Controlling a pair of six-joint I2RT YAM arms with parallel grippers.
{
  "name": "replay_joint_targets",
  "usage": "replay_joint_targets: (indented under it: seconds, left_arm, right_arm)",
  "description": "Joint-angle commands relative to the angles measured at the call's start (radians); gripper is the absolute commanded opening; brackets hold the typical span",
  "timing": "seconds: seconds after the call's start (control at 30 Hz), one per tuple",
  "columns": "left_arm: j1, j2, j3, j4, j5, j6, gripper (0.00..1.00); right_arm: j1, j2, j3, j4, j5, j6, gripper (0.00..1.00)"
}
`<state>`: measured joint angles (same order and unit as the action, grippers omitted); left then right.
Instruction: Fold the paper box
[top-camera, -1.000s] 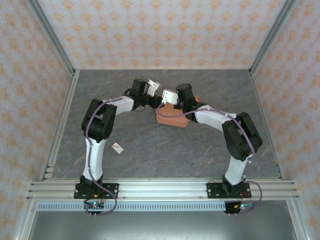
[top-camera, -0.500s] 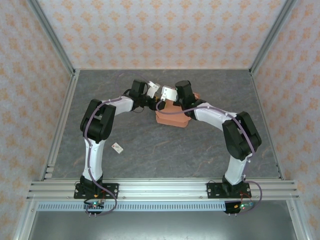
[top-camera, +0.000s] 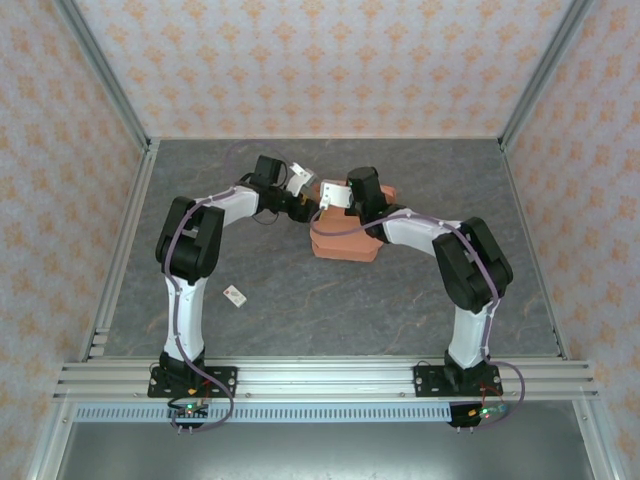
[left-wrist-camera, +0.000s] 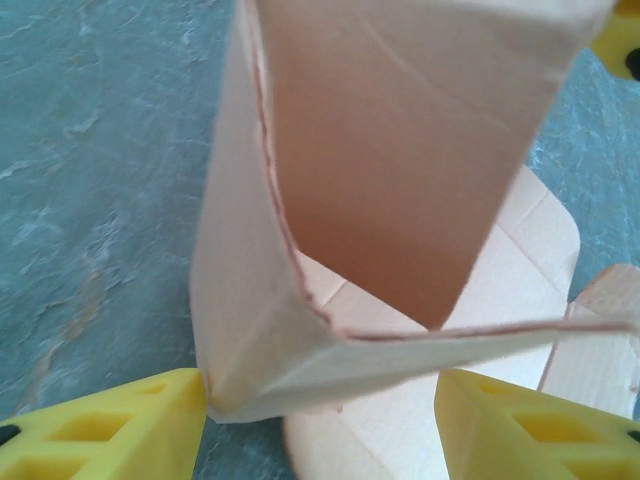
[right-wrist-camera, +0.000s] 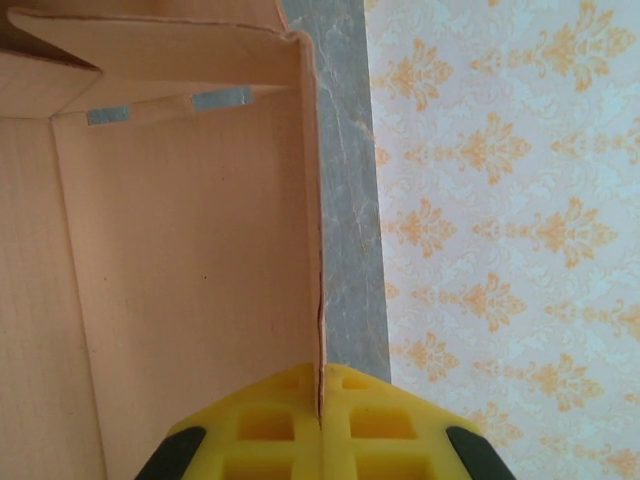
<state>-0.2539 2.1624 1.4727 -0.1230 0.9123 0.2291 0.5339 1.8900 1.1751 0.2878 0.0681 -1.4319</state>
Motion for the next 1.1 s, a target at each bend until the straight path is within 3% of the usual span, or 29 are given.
replay_joint_targets:
  seconds: [0.0, 0.17, 0.43, 0.63, 0.83, 1.07]
  left_arm:
    - [0.006, -0.04, 0.019, -0.05, 0.026, 0.045, 0.63]
    - [0.01, -0.076, -0.046, -0.018, 0.05, 0.05, 0.65]
    - [0.014, -0.209, -0.258, 0.182, 0.055, -0.025, 0.74]
    - [0.033, -0.207, -0.285, 0.228, 0.056, -0.072, 0.79]
    - [0.044, -0.233, -0.322, 0.262, 0.085, -0.131, 0.78]
    - [0.079, -0.239, -0.394, 0.413, 0.096, -0.244, 0.73]
  right_arm:
    - [0.001, 0.002, -0.034, 0.07, -0.044, -0.029, 0.0]
    - [0.001, -0.016, -0.029, 0.02, -0.078, -0.021, 0.0]
    - [0.0, -0.05, -0.035, -0.041, -0.098, 0.035, 0.0]
    - [0.003, -0.052, -0.042, -0.041, -0.089, 0.046, 0.0]
    - [0.003, -0.045, -0.033, -0.042, -0.077, 0.046, 0.0]
    - [0.005, -0.044, -0.025, -0.042, -0.07, 0.045, 0.0]
